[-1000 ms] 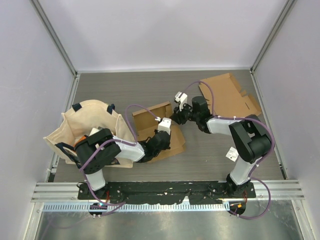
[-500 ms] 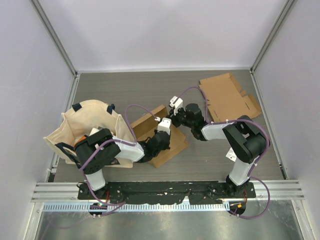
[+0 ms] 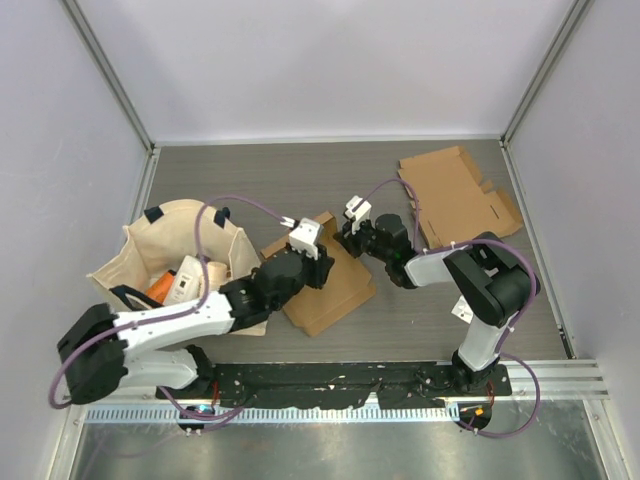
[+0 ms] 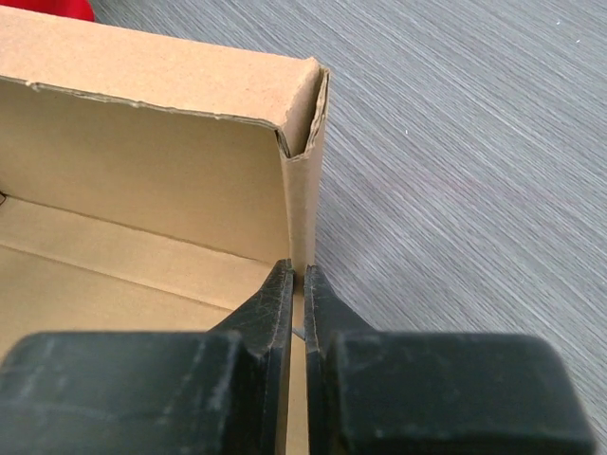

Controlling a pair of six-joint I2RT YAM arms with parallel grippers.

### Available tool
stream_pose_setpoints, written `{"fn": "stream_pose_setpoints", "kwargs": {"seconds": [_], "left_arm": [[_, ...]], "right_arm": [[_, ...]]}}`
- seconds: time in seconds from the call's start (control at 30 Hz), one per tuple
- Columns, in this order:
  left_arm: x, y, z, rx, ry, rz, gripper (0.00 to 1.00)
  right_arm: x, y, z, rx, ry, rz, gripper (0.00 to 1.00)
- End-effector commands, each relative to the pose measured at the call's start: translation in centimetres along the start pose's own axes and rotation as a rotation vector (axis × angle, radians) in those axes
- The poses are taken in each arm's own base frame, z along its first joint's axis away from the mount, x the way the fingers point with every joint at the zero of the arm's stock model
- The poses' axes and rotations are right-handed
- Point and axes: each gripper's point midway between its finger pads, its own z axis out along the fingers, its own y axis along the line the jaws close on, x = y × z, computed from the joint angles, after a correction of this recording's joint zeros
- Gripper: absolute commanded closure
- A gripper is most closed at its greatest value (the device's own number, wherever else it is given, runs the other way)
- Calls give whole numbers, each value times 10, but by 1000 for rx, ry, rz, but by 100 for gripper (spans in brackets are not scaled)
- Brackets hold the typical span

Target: Fold the paper box

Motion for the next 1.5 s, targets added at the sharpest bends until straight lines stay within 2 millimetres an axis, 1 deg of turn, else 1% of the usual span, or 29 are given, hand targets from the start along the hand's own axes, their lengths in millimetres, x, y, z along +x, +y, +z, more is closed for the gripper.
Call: {"fn": "stream_pose_setpoints", "kwargs": {"seconds": [0.0,0.03,0.07,0.1,0.13,0.17,0.27,0.3,0.37,0.4,0.43,0.47,0.5,0.53,0.6,0.63,0.7,0.73,0.8,0.87,0.9,0.97,1.0,1.1,1.13,1.33,1.37,1.4,1.47], "left_arm": [[-58,12,-29,-33,-85,16,69],[-68,17,-32,-58,-84,0,69],[-81,31,-33,-111,-103,-61,69],[-87,38,-34,-135,-100,-90,68],[-100,41,-34,-149,-101,-121,65],[-108,49,-31,-172,-103,-156,64],[-121,56,-18,-245,-66,-156,61],[-126,63,-10,-301,-62,-144,59],[-127,76,-1,-375,-41,-142,59],[-135,81,1,-410,-44,-152,59],[-125,91,14,-439,-5,-144,61],[-123,95,20,-448,15,-143,63],[-127,95,24,-444,26,-140,68],[-116,101,35,-461,64,-127,71],[-112,104,43,-465,93,-114,76],[-102,103,52,-450,127,-109,77],[-94,103,58,-445,158,-97,80],[-89,97,61,-409,181,-94,81],[-78,93,66,-376,209,-94,80],[-73,88,69,-344,220,-101,79],[-66,89,68,-341,230,-100,78],[-59,87,69,-325,237,-108,78],[-58,86,69,-322,241,-110,78],[-52,86,69,-322,258,-110,79],[-50,88,70,-325,264,-111,79],[-43,89,69,-328,275,-111,80],[-41,89,69,-329,278,-110,80],[-41,90,68,-332,279,-109,80],[-42,91,67,-336,277,-106,80]], "right_arm": [[-24,14,3,-49,-85,-8,98],[-25,14,3,-51,-87,-8,98],[-26,14,4,-52,-90,-6,98],[-25,14,5,-54,-88,-3,98],[-26,14,5,-52,-95,-3,98],[-28,14,5,-52,-100,-2,98],[-28,14,6,-49,-105,6,96],[-30,13,6,-42,-110,5,95],[-28,11,6,-27,-108,5,94],[-31,13,5,-26,-118,1,93],[-31,10,5,-9,-121,3,92],[-29,11,4,-6,-120,4,91],[-31,9,4,10,-130,1,91],[-32,9,4,15,-136,-1,90],[-33,8,3,29,-147,-5,90],[-33,7,2,40,-148,-3,89],[-32,7,3,48,-149,-2,89],[-32,6,3,59,-148,-6,88],[-31,6,2,67,-148,-8,88],[-29,7,2,70,-143,-7,86],[-28,7,3,71,-140,-6,85],[-27,7,4,74,-137,-6,83],[-27,7,5,74,-140,-7,80],[-27,7,7,74,-140,-7,78],[-30,7,9,76,-144,-8,78],[-37,4,15,81,-156,-11,73],[-38,4,15,80,-156,-11,72],[-39,6,16,76,-161,-12,68],[-42,4,17,84,-168,-18,66]]}}
